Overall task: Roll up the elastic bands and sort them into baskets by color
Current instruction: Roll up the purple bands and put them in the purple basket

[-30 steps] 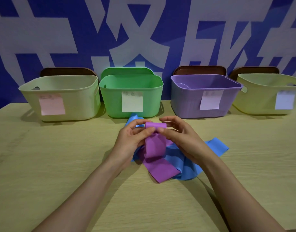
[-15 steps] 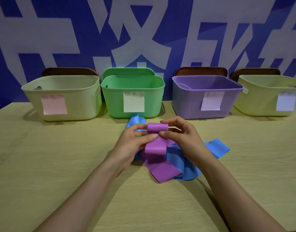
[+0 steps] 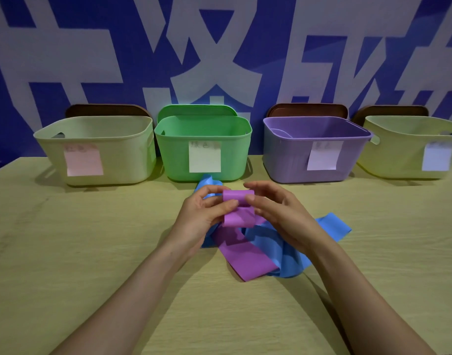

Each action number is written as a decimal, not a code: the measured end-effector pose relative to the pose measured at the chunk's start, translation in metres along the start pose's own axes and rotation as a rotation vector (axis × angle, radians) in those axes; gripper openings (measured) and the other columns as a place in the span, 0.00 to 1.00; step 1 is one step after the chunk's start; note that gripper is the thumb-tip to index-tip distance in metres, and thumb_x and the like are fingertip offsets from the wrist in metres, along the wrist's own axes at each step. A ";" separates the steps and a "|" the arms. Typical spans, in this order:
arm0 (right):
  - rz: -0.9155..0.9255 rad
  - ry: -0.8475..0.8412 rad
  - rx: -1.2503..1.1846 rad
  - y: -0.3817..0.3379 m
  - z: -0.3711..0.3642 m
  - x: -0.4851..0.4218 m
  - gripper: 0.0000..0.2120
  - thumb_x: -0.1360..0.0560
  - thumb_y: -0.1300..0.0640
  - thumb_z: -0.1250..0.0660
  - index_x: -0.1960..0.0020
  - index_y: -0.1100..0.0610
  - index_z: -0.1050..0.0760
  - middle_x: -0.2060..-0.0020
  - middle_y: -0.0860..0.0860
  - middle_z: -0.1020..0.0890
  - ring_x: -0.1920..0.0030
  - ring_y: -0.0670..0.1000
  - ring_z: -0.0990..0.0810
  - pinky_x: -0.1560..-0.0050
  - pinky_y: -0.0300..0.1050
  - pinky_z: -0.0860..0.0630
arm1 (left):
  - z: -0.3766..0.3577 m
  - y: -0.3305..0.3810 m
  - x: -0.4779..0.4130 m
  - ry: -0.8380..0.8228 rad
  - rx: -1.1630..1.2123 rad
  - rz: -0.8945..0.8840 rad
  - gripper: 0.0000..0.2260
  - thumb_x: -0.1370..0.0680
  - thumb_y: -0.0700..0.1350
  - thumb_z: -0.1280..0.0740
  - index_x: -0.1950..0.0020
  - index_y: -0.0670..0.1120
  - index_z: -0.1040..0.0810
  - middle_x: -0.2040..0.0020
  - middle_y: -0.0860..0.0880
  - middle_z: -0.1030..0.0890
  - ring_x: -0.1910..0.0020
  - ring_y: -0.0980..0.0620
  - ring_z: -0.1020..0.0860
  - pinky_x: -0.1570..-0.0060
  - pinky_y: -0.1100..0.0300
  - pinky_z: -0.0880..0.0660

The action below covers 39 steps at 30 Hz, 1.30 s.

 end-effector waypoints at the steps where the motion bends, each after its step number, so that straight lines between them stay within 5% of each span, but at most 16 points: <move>1: -0.014 0.013 0.014 0.002 0.001 0.000 0.18 0.31 0.53 0.29 0.44 0.59 0.23 0.51 0.56 0.20 0.53 0.50 0.19 0.53 0.41 0.22 | 0.000 0.001 0.000 -0.004 0.005 -0.009 0.13 0.30 0.32 0.30 0.48 0.42 0.24 0.53 0.41 0.16 0.59 0.48 0.17 0.58 0.59 0.20; 4: -0.038 0.028 0.010 0.006 0.000 -0.002 0.17 0.31 0.51 0.30 0.48 0.63 0.23 0.55 0.58 0.20 0.57 0.52 0.21 0.53 0.44 0.22 | -0.002 0.000 0.001 -0.003 -0.047 -0.011 0.16 0.31 0.32 0.29 0.45 0.42 0.25 0.52 0.43 0.17 0.59 0.49 0.18 0.61 0.61 0.20; 9: -0.010 0.066 -0.062 0.004 0.002 -0.001 0.05 0.26 0.63 0.32 0.50 0.62 0.24 0.57 0.55 0.21 0.63 0.46 0.20 0.62 0.36 0.23 | 0.000 -0.008 0.003 0.010 -0.103 0.090 0.19 0.30 0.30 0.29 0.40 0.38 0.26 0.55 0.42 0.18 0.61 0.49 0.17 0.63 0.63 0.20; 13: 0.047 0.050 -0.034 -0.001 0.001 0.001 0.10 0.28 0.68 0.31 0.48 0.60 0.23 0.53 0.52 0.18 0.55 0.49 0.18 0.53 0.40 0.21 | 0.001 -0.006 0.002 -0.007 0.026 0.100 0.16 0.29 0.28 0.31 0.43 0.37 0.25 0.57 0.42 0.16 0.59 0.48 0.16 0.55 0.62 0.20; 19: 0.030 0.024 -0.062 0.001 0.000 0.000 0.13 0.31 0.74 0.31 0.52 0.59 0.23 0.52 0.56 0.20 0.56 0.51 0.19 0.57 0.40 0.22 | -0.002 -0.007 0.001 -0.041 0.030 0.085 0.15 0.30 0.33 0.29 0.45 0.39 0.24 0.54 0.43 0.16 0.56 0.49 0.17 0.50 0.61 0.21; 25: 0.015 0.009 -0.113 0.003 -0.001 -0.002 0.13 0.29 0.68 0.30 0.45 0.60 0.23 0.52 0.55 0.19 0.55 0.50 0.18 0.56 0.39 0.22 | 0.004 -0.007 -0.005 -0.013 0.095 0.026 0.12 0.29 0.34 0.31 0.46 0.39 0.24 0.53 0.41 0.16 0.56 0.49 0.17 0.52 0.63 0.20; 30: 0.040 0.063 0.028 0.001 0.002 -0.002 0.08 0.28 0.63 0.29 0.50 0.59 0.22 0.58 0.52 0.18 0.57 0.47 0.19 0.59 0.36 0.24 | 0.001 -0.004 -0.004 -0.041 -0.066 -0.074 0.13 0.30 0.27 0.32 0.51 0.41 0.24 0.49 0.42 0.18 0.52 0.49 0.19 0.47 0.58 0.22; 39: 0.219 0.245 -0.047 -0.053 0.025 -0.010 0.07 0.26 0.66 0.33 0.49 0.58 0.23 0.58 0.52 0.19 0.59 0.44 0.20 0.55 0.35 0.23 | -0.041 0.060 -0.025 -0.113 -0.429 -0.275 0.10 0.28 0.33 0.29 0.50 0.44 0.25 0.53 0.45 0.20 0.57 0.50 0.20 0.52 0.61 0.22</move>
Point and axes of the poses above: each hand's wrist, its own x-axis away from the middle knuckle, its own z-axis out of the back of the hand, y = z × x, the point moved 7 cm from there along -x, towards the middle knuckle
